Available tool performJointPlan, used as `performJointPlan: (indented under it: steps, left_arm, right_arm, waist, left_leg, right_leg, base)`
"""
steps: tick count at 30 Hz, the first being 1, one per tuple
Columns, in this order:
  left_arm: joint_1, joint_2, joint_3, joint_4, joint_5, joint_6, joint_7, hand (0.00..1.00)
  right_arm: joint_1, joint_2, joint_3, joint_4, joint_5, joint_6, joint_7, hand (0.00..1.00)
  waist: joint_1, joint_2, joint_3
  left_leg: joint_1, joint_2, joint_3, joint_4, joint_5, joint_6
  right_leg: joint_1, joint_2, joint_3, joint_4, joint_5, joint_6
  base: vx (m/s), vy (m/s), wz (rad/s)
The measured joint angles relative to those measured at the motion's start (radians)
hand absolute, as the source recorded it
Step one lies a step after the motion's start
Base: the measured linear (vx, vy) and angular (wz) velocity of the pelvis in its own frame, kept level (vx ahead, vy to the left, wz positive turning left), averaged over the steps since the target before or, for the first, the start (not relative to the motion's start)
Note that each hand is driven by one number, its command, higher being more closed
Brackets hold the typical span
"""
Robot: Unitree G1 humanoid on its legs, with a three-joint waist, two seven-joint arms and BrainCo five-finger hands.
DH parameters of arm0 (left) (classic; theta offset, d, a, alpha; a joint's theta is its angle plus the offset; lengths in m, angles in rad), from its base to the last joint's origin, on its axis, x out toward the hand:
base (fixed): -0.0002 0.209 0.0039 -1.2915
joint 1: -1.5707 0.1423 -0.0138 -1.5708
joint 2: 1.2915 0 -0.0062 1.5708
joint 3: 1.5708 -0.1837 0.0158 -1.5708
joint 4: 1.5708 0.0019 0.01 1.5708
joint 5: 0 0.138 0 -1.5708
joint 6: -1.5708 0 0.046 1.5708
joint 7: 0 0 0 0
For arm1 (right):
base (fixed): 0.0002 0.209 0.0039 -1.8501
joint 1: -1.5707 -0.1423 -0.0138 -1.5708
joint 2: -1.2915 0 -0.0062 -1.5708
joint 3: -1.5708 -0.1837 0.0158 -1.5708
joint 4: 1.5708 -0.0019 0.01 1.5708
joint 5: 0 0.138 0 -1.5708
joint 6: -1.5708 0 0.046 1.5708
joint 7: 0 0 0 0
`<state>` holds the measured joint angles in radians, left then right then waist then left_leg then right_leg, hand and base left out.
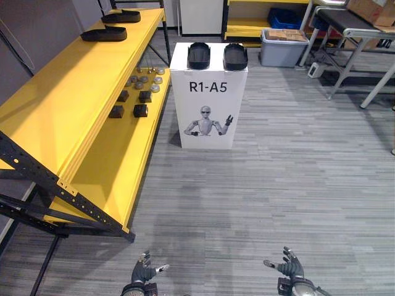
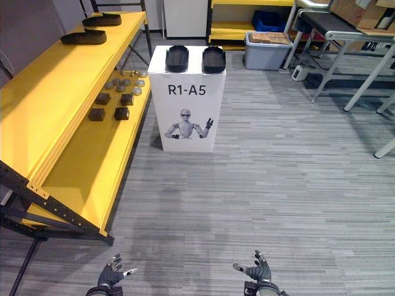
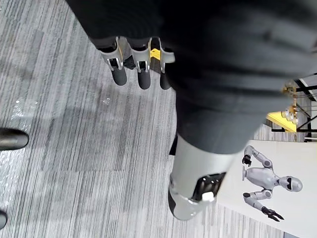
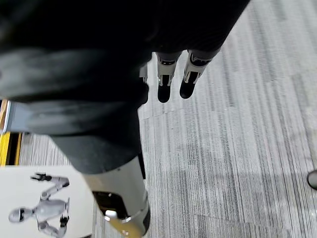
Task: Walk over and take plastic housings, then place them on the shelf
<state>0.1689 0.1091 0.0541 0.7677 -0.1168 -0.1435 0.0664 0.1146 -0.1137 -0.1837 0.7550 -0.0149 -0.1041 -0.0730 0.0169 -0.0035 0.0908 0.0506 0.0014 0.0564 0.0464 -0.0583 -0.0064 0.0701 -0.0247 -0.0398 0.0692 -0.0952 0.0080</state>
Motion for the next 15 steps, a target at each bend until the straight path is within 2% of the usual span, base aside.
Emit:
performJointPlan:
  steps: [3,15]
  left_arm:
    - [0.006,-0.001,0.005,-0.011,0.003,0.000,0.002,0.00]
    - [0.025,-0.026,0.078,0.000,-0.001,0.000,0.011,0.00]
  right_arm:
    - [0.000,0.000,-0.001,-0.003,-0.008,0.000,0.002,0.00]
    - [0.000,0.000,-0.013,0.004,0.042,0.000,0.006,0.00]
  waist:
    - [-0.001,0.000,0.003]
    - [-0.002,0.005,0.012]
  left_leg:
    - [0.011,0.001,0.001,0.000,-0.008,-0.011]
    - [0.006,0.001,-0.001,0.003,-0.011,-0.013]
  right_leg:
    - [0.015,0.000,0.001,-0.010,0.000,0.000]
    - [0.009,-0.001,0.001,-0.009,-0.003,0.004]
  base:
    - [0.00,0.000,0.00]
    - [-0.08,0.008,0.00]
